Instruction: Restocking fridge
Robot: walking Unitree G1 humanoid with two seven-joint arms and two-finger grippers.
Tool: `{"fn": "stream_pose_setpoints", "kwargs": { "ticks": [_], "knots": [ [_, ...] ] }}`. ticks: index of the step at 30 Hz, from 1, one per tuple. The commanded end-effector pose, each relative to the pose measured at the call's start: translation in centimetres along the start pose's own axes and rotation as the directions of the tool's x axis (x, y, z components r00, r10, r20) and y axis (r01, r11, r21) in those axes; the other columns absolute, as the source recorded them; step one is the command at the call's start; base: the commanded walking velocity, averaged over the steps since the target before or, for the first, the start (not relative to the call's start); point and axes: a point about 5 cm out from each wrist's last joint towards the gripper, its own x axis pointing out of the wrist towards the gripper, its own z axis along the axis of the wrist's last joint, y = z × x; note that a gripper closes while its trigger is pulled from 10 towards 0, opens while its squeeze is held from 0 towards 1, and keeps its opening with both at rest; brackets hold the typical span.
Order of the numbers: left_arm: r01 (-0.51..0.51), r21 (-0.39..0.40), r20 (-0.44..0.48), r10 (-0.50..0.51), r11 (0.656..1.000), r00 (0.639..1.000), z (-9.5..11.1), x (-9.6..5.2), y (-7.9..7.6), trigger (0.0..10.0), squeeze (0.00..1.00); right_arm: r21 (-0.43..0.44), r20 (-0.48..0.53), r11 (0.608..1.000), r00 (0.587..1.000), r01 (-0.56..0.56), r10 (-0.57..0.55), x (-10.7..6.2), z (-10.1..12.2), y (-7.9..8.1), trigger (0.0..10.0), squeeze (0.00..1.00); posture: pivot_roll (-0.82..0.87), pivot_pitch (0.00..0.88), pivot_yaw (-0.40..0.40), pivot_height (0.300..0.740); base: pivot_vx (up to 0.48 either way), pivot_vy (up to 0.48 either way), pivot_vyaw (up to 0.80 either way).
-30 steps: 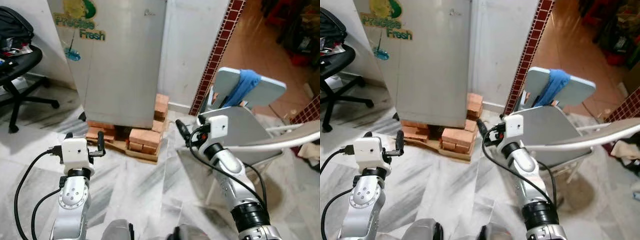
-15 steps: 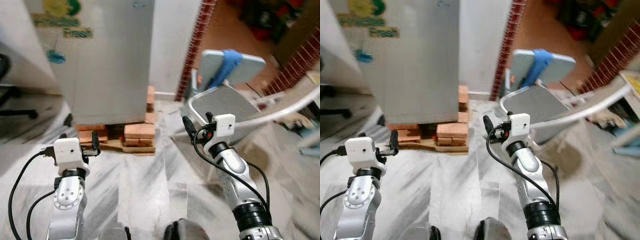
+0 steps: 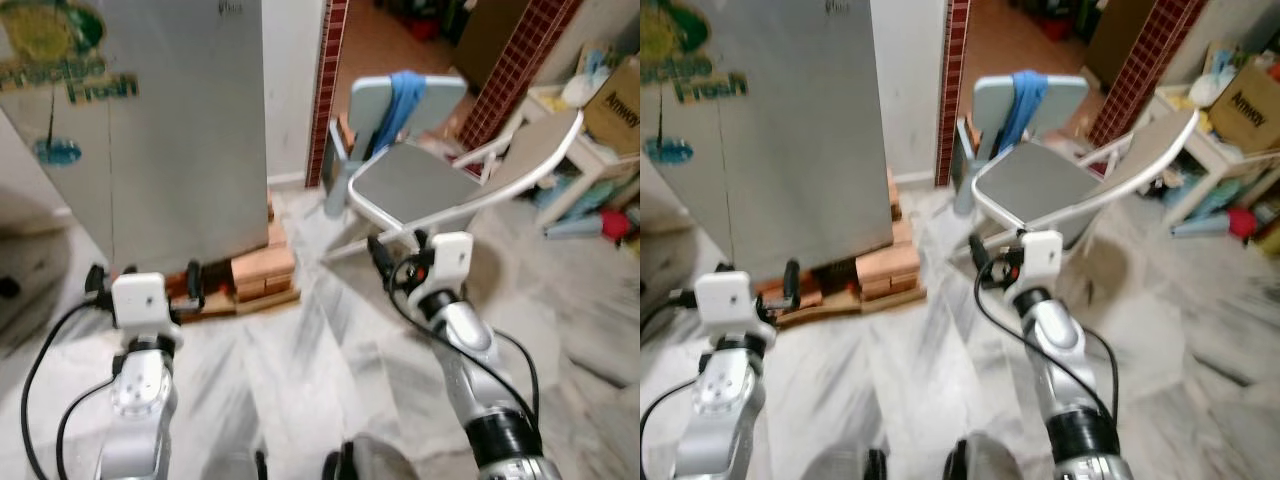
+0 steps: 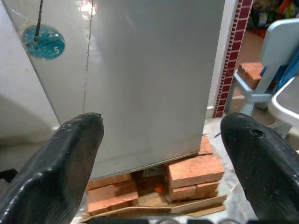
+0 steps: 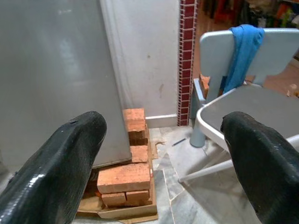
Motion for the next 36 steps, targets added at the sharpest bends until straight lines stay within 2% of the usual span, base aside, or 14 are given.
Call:
{"fn": "stream_pose_setpoints", "kwargs": {
  "ticks": [1,8,12,16,22,30,36],
  "knots": [
    [0.002,0.016,-0.008,-0.002,1.000,1.000,-0.2,-0.2,0.0,10.0,0.00,-0.005,0.006,1.000,1.000,0.017,-0.017,-0.1,0.1,-0.2,10.0,0.00,0.12,0.101,-0.025,0.740,0.000,0.480,0.00],
    [0.019,0.035,-0.009,-0.019,0.999,1.000,-0.2,0.0,0.4,10.0,0.00,-0.011,0.015,0.999,0.999,0.045,-0.045,-0.2,-0.1,-0.5,10.0,0.00,0.13,0.084,0.005,0.740,0.000,0.480,0.00],
    [0.052,0.052,-0.007,-0.052,0.997,0.999,0.1,0.4,0.4,10.0,0.00,0.013,0.036,0.995,0.995,0.096,-0.097,-0.2,-0.3,-0.5,10.0,0.00,0.13,0.058,0.062,0.740,0.000,0.480,0.00],
    [0.072,0.059,-0.009,-0.072,0.996,0.997,0.1,0.6,0.3,10.0,0.00,0.021,0.039,0.994,0.993,0.110,-0.111,-0.3,-0.5,-0.2,10.0,0.00,0.13,0.055,0.079,0.740,0.000,0.480,0.00],
    [0.081,0.058,-0.009,-0.081,0.995,0.997,0.1,0.7,0.3,10.0,0.00,0.024,0.041,0.993,0.992,0.115,-0.116,-0.5,-0.6,-0.1,10.0,0.00,0.12,0.060,0.071,0.740,0.000,0.480,0.00],
    [0.075,0.041,-0.019,-0.074,0.996,0.997,-0.3,0.2,0.0,10.0,0.00,-0.008,0.024,0.996,0.995,0.093,-0.092,-0.2,-0.4,-1.0,10.0,0.00,0.14,0.073,0.017,0.740,0.000,0.480,0.00],
    [0.067,0.042,-0.017,-0.066,0.997,0.998,-0.3,0.0,0.5,10.0,0.00,-0.006,0.019,0.998,0.997,0.070,-0.070,0.5,-0.2,-0.5,10.0,0.00,0.15,0.076,0.001,0.740,0.000,0.480,-0.27]
  ]
}}
